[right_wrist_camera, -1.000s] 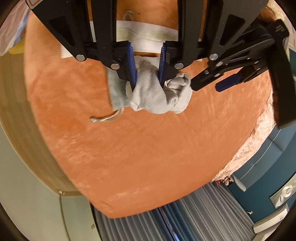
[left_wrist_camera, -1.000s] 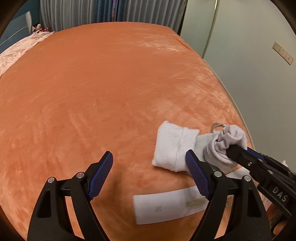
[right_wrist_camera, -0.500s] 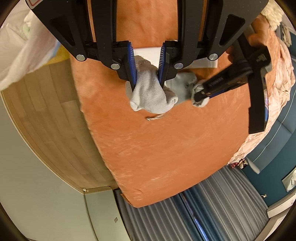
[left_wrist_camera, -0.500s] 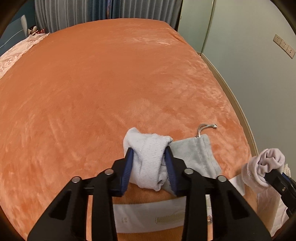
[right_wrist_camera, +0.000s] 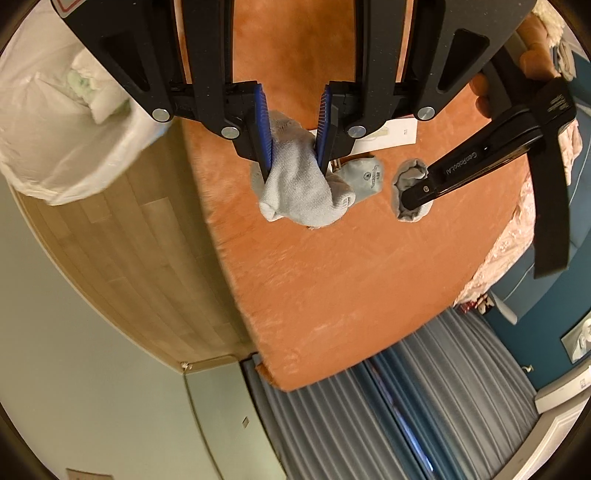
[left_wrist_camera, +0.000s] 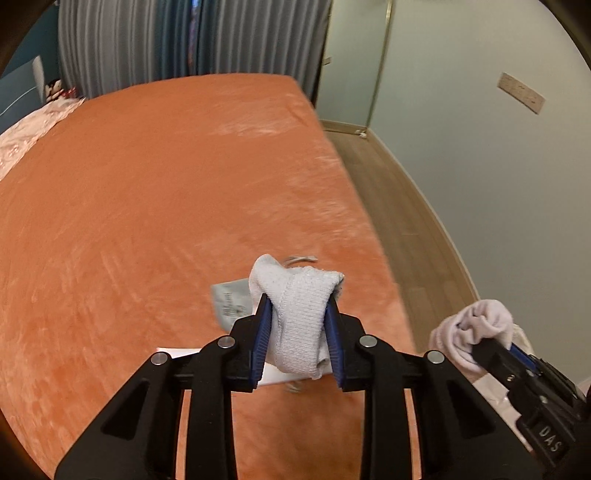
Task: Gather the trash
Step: 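Carry both socks over the bin and open both grippers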
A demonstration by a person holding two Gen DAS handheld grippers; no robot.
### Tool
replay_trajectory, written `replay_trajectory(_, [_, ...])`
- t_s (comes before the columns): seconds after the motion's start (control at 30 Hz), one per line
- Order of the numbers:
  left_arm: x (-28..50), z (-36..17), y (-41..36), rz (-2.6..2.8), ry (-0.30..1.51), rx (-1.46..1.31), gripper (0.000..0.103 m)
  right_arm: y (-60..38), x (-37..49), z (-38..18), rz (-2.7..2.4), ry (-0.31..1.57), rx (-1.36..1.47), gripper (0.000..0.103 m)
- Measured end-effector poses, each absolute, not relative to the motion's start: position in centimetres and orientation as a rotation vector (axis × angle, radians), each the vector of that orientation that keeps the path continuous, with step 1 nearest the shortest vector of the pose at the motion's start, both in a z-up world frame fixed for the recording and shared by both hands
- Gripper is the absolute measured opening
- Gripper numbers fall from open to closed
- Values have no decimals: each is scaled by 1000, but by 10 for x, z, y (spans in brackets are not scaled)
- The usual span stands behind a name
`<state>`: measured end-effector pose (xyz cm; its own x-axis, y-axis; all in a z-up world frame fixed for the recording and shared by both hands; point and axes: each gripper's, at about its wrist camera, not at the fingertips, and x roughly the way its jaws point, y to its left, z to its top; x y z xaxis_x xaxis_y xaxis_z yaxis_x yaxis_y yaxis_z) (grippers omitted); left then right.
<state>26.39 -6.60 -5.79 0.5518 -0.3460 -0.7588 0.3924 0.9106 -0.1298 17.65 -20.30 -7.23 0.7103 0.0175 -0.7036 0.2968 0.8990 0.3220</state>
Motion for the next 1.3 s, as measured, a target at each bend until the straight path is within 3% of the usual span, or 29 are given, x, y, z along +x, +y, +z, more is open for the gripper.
replay_trajectory(0.43, [156,-24,-173,-630,853,105,27,-279,62,-34,-305,668,506,21])
replay_trajectory(0.9, [84,-28,-238,-736,876,187,29,-322,-10,-24,-401,634,544,21])
replay_trajectory(1.03, [76,-30,-248,-749,891,205,33,-328,-20,-25,-410,632,545,21])
replay_trajectory(1.17, [68,-27,-251,-741,878,214,46,-329,-24,-25,-415,624,555,22])
replay_trajectory(1.3, [66,-24,-252,-733,866,223,50,-325,-25,-23,-418,618,555,22])
